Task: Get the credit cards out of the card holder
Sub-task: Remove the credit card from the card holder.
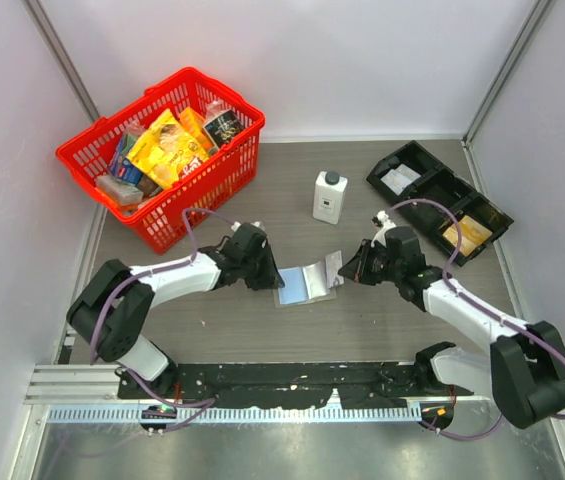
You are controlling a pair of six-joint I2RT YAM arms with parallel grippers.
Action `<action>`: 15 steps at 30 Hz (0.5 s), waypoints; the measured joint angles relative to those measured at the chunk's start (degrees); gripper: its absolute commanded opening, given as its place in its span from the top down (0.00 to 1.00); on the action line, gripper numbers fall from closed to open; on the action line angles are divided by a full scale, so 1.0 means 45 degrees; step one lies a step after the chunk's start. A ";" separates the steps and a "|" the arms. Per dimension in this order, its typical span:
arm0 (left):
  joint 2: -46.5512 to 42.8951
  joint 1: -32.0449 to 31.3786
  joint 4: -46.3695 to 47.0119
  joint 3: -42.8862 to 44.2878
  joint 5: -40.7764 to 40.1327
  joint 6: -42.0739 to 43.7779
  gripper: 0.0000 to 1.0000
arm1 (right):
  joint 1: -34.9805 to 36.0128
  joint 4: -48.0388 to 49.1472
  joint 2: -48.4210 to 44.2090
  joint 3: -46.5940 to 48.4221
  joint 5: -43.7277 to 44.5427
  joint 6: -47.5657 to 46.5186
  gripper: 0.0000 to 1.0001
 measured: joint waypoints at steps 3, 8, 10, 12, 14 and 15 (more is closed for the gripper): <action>-0.0719 0.0102 -0.0262 0.0015 -0.0126 0.0209 0.47 | 0.0000 -0.2171 -0.0748 0.0918 0.0408 -0.0894 0.99; -0.2322 0.0393 -0.0554 0.0345 -0.0189 0.1355 0.21 | 0.0000 -0.4770 -0.1350 0.3371 0.0665 -0.2613 0.99; -0.2977 0.0515 -0.0539 0.0612 -0.0053 0.2157 0.14 | 0.0000 -0.5523 -0.1428 0.4299 0.0597 -0.3308 0.99; -0.3521 0.0607 -0.0539 0.0889 0.0277 0.3075 0.11 | 0.0000 -0.6305 -0.1457 0.5076 0.0359 -0.3944 0.99; -0.4036 0.0685 -0.0549 0.1268 0.0763 0.4216 0.08 | 0.0000 -0.7014 -0.1481 0.5780 0.0019 -0.4595 0.99; -0.4265 0.0709 -0.0554 0.1477 0.1098 0.4852 0.07 | 0.0000 -0.7344 -0.1481 0.6091 -0.0194 -0.4906 0.99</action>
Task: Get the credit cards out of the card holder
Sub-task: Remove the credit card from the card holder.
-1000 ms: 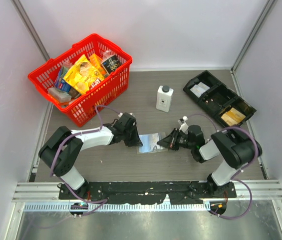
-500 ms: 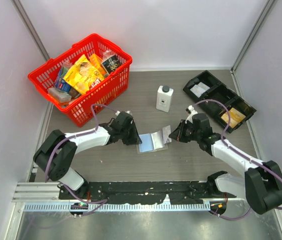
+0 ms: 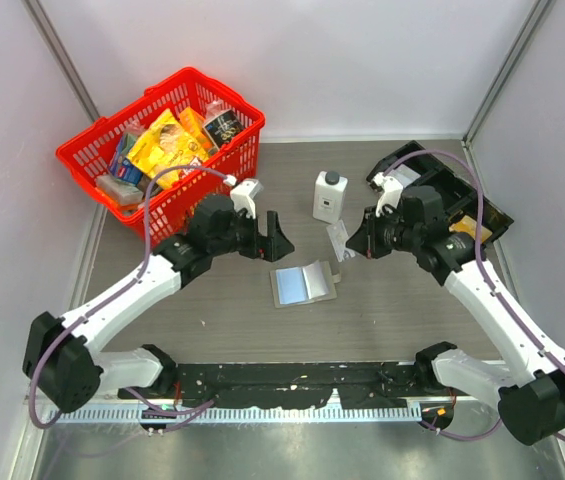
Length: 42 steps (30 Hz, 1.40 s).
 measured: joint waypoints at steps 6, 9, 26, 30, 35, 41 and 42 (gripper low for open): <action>-0.0957 0.0019 -0.0374 0.1297 0.2701 0.3269 0.07 | 0.0000 -0.1647 -0.0015 0.1836 -0.1817 -0.1642 0.99; -0.1030 0.0019 -0.0845 0.2001 0.4138 0.4575 0.09 | 0.0000 -0.2166 -0.0087 0.2526 -0.2963 -0.2424 0.99; 0.1355 -0.0053 -0.2113 0.4493 0.9695 0.6251 0.47 | 0.1103 -0.3240 -0.0136 0.3060 -0.6411 -0.4522 0.99; 0.1797 -0.0257 -0.2346 0.4692 1.0307 0.6246 0.81 | 0.1549 -0.3172 0.0126 0.3177 -0.6436 -0.4571 0.99; 0.1836 -0.0389 -0.2715 0.4847 1.0720 0.6513 1.00 | 0.1676 -0.2560 0.0160 0.3099 -0.6368 -0.4124 0.63; 0.0204 0.0296 0.0573 0.2302 1.0462 0.4027 1.00 | 0.1676 0.0073 -0.0607 0.1579 -0.5765 -0.2414 0.46; -0.0058 0.0384 0.1224 0.1885 1.0375 0.3531 1.00 | 0.1676 0.0578 -0.0709 0.1209 -0.5707 -0.2064 0.46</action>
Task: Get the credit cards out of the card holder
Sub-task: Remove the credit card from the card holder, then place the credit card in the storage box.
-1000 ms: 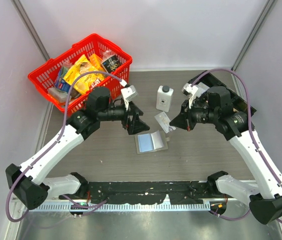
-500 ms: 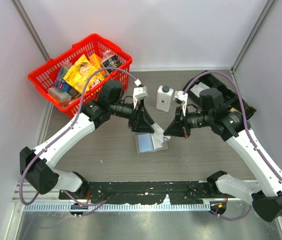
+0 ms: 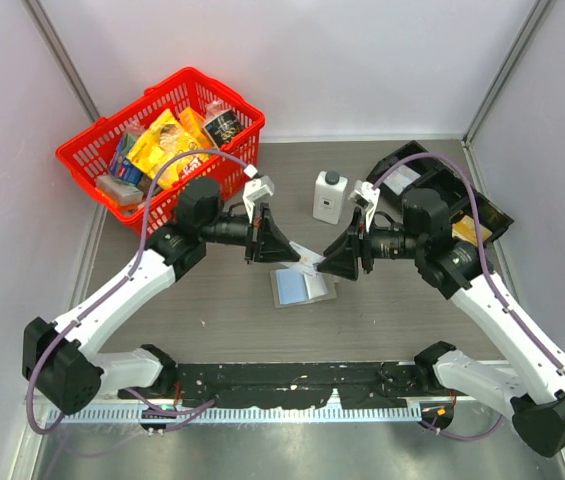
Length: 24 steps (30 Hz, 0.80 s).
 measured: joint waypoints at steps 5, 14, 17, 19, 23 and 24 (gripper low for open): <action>-0.0889 0.0136 0.3055 -0.1350 -0.0588 -0.2268 1.00 | 0.0000 0.2715 -0.0738 -0.1676 0.0044 0.1851 0.46; -0.1753 0.0146 0.6154 -0.2137 -0.1389 -0.4517 1.00 | -0.0005 0.8563 -0.0894 -0.3405 -0.0729 0.5226 0.64; -0.1734 0.0146 0.6630 -0.2215 -0.1462 -0.4915 1.00 | -0.0005 0.9772 -0.0894 -0.3434 -0.0913 0.5887 0.84; -0.1734 0.0146 0.6829 -0.2268 -0.1540 -0.5095 0.92 | -0.0005 1.0302 -0.0894 -0.3434 -0.1015 0.6164 0.98; -0.1719 0.0165 0.6761 -0.2278 -0.1851 -0.5027 0.37 | -0.0083 1.0686 -0.0884 -0.3453 -0.1112 0.6455 0.99; -0.1719 0.0185 0.6669 -0.2278 -0.1948 -0.4896 0.27 | -0.0160 1.0686 -0.0865 -0.3453 -0.1103 0.6465 0.99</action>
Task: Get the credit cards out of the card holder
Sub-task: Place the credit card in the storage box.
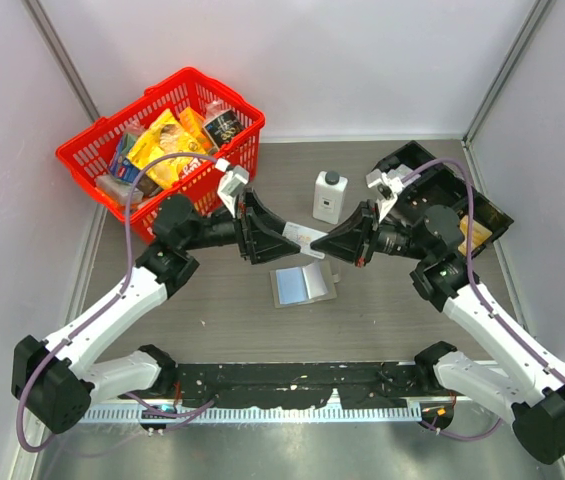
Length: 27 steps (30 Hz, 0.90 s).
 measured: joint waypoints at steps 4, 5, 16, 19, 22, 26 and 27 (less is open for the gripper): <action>-0.0039 0.0418 -0.1151 0.0034 -0.0831 0.0413 0.07 | -0.0894 -0.0554 0.0053 0.0000 0.0189 -0.0189 0.99; -0.0092 0.0612 -0.1681 0.0063 -0.1214 0.0602 0.05 | -0.1253 -0.0899 0.0058 0.0010 0.0287 -0.0316 0.99; -0.1520 0.1214 -0.8616 0.0918 -1.0705 0.2900 0.00 | -0.5877 -0.4260 0.2263 0.1156 0.2720 -0.1015 0.99; -0.1962 0.1229 -0.9632 0.0525 -1.3323 0.3113 0.00 | -0.6518 -0.4925 0.3468 0.1705 0.4182 -0.1093 0.99; -0.2380 0.1229 -1.0384 -0.0039 -1.4950 0.3361 0.00 | -0.6946 -0.5523 0.4935 0.2501 0.5513 -0.1457 0.99; -0.2914 0.1224 -1.0671 -0.0685 -1.6126 0.3905 0.00 | -0.7446 -0.6538 0.7495 0.4517 0.6878 -0.2079 0.99; -0.3055 0.1219 -1.0671 -0.0840 -1.6339 0.4027 0.00 | -0.7548 -0.6717 0.8233 0.5197 0.7101 -0.2186 0.99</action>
